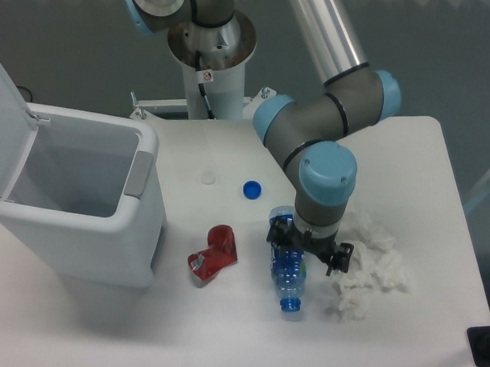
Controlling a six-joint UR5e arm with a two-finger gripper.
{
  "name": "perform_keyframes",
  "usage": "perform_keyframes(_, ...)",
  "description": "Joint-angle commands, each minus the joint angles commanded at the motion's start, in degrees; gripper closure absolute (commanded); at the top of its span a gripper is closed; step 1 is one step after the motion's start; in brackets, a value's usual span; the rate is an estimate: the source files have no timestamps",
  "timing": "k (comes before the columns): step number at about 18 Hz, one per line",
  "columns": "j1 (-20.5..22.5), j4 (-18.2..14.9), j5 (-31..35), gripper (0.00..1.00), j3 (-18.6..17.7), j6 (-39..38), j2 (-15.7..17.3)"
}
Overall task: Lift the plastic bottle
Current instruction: 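Lower the open gripper down onto the bottle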
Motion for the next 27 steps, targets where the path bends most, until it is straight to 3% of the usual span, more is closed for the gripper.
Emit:
perform_keyframes(3, -0.1, 0.3, 0.0, 0.0, 2.8, -3.0, -2.6)
perform_keyframes(7, -0.9, 4.8, 0.4, 0.0, 3.3, -7.2, -5.0)
perform_keyframes(14, -1.5, 4.9, 0.9, 0.02, 2.7, -7.4, -5.9)
perform_keyframes(16, -2.0, 4.9, 1.4, 0.08, 2.5, -7.4, -6.1)
perform_keyframes(21, -3.1, 4.9, 2.9, 0.11, 2.5, -7.4, -6.9)
perform_keyframes(27, -3.3, 4.9, 3.1, 0.33, 2.4, -7.5, -6.9)
